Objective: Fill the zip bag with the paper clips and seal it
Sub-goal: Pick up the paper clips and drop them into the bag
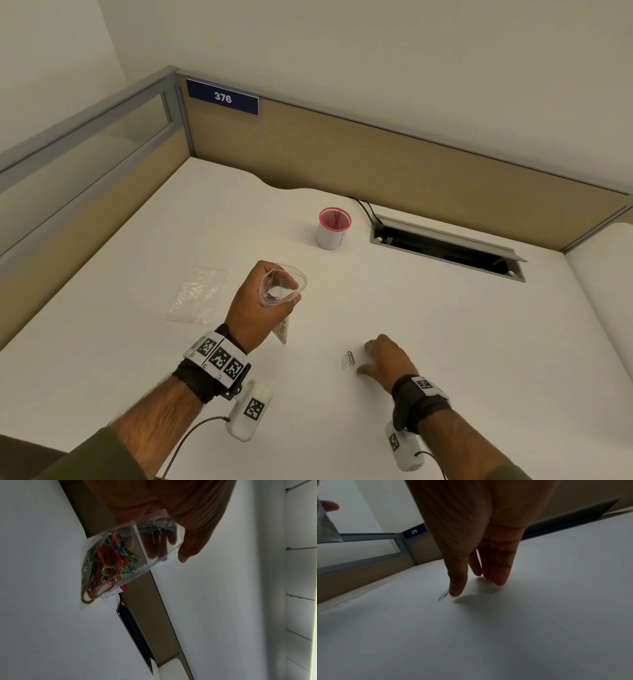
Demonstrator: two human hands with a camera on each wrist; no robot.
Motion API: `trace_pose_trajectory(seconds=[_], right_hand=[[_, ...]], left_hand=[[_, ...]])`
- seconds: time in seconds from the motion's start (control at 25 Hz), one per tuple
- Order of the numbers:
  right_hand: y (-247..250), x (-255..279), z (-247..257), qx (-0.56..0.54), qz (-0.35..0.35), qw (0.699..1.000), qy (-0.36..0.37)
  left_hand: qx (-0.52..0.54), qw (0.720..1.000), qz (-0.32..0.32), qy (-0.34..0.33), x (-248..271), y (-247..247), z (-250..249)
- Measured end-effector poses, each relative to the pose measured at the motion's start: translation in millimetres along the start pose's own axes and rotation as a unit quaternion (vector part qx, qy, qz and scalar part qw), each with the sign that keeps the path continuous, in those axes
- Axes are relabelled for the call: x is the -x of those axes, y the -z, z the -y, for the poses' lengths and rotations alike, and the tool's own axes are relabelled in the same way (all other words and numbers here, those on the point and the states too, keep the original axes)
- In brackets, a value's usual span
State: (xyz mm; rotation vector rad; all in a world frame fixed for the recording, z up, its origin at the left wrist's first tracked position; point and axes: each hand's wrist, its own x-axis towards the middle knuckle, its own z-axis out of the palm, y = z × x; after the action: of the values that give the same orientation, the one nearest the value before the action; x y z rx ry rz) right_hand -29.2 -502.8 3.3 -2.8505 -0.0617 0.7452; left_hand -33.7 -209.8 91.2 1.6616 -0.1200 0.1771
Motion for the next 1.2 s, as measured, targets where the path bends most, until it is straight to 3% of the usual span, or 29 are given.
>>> trace_pose_trajectory(seconds=[0.28, 0.96, 1.2], right_hand=[[-20.2, -3.8, 47.0, -0.007, -0.05, 0.998, -0.022], [-22.1, -9.4, 39.1, 0.027, -0.068, 0.997, 0.031], [-21.3, -9.1, 36.8, 0.089, -0.06, 0.992, 0.062]], left_hand=[[0.005, 1.0, 0.012, -0.003, 0.6, -7.9, -0.5], [0.006, 1.0, 0.008, -0.001, -2.8, -6.6, -0.8], [0.003, 1.0, 0.009, -0.002, -4.6, -11.3, -1.0]])
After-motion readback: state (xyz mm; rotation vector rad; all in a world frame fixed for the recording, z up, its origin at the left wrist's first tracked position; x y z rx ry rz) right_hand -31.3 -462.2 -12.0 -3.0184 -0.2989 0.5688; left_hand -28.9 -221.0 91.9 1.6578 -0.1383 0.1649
